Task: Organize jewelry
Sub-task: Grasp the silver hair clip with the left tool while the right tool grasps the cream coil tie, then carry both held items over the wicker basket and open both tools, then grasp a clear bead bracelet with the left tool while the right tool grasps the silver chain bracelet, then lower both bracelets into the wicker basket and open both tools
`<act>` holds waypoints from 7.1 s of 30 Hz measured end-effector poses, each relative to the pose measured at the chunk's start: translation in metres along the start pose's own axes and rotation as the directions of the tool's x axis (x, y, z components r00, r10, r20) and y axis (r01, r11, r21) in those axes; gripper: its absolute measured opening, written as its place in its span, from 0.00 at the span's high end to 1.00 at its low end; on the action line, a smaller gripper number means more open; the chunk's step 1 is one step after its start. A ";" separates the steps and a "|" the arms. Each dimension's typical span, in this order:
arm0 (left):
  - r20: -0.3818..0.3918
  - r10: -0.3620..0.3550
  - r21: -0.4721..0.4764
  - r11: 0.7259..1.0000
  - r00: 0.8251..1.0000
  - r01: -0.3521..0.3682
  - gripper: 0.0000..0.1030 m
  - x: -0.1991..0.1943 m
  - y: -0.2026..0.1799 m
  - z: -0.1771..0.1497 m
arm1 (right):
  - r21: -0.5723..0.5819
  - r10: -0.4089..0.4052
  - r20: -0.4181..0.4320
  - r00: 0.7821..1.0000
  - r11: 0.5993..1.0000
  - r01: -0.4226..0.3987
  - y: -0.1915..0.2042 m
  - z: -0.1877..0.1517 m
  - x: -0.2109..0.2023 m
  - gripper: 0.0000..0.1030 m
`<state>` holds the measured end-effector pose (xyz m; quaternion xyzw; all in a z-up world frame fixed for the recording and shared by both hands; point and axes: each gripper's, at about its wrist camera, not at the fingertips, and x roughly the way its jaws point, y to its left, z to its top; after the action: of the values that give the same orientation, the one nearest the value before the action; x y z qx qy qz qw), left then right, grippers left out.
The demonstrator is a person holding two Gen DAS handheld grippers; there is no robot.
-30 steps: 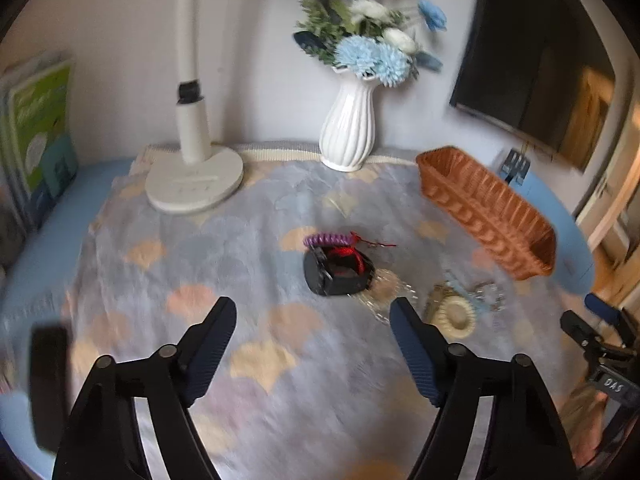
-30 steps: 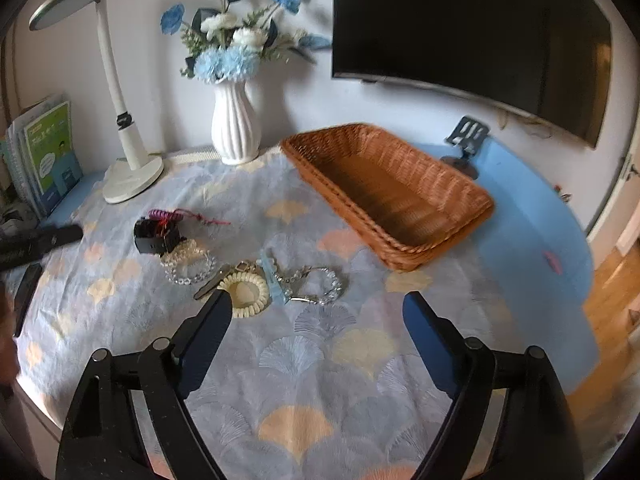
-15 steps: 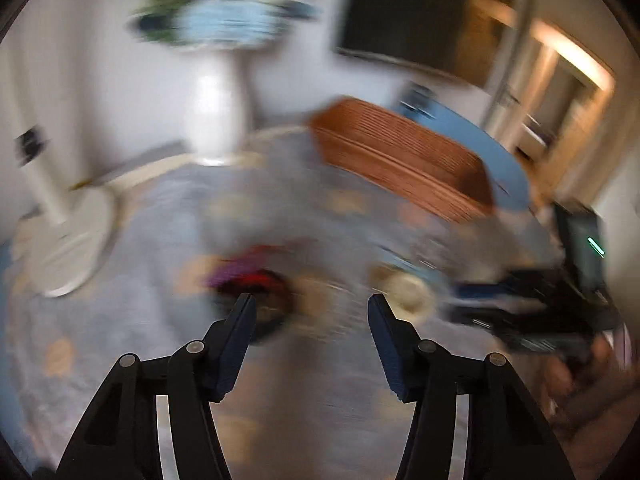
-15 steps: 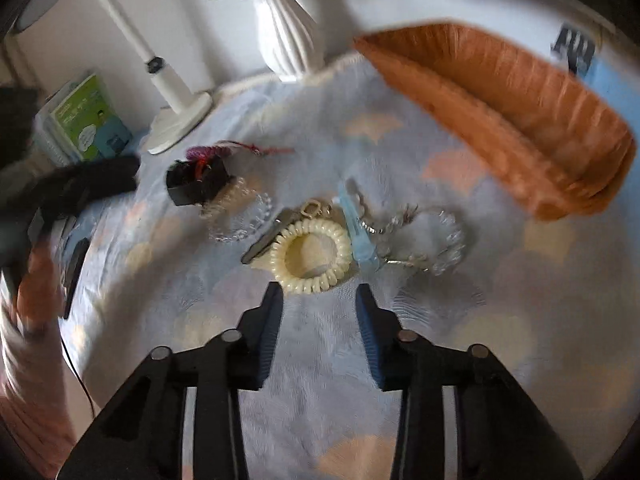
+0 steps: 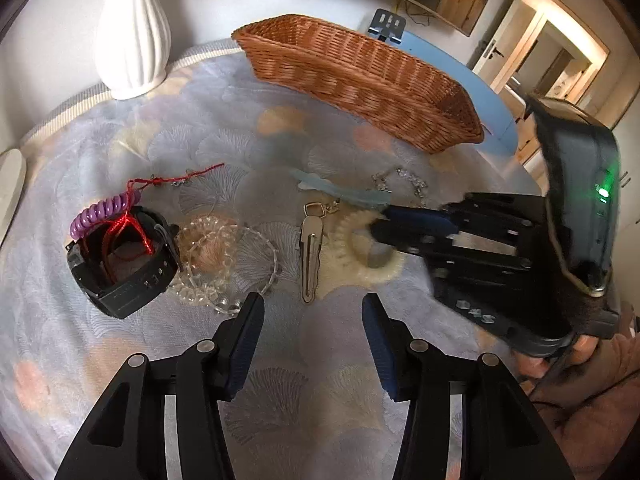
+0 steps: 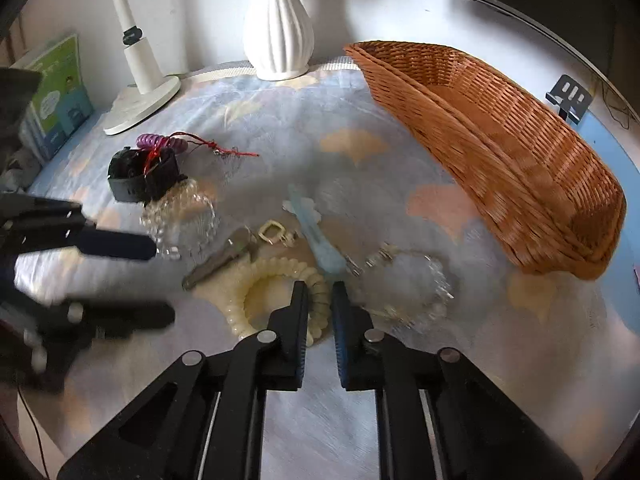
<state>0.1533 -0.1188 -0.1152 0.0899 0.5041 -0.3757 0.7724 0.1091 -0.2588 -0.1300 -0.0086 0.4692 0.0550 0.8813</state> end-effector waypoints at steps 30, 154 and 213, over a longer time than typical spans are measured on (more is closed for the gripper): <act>0.078 0.083 0.075 0.993 0.993 -0.089 0.84 -0.003 -0.026 0.035 | -0.062 0.073 0.043 0.996 0.996 -0.070 -0.006 -0.030 -0.046 0.89; 0.241 -0.205 -0.028 0.976 0.949 0.218 0.93 -0.069 -0.011 -0.011 | 0.068 0.147 0.144 0.979 0.985 -0.158 -0.036 -0.018 -0.106 0.91; 0.225 -0.033 -0.048 0.998 0.974 0.045 0.71 0.040 -0.036 0.245 | 0.285 0.043 0.198 0.979 0.953 -0.100 -0.206 0.106 -0.052 0.78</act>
<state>0.3114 -0.2905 -0.0239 0.0167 0.4254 -0.3850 0.8189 0.1892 -0.4612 -0.0354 0.1445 0.3859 0.0173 0.9110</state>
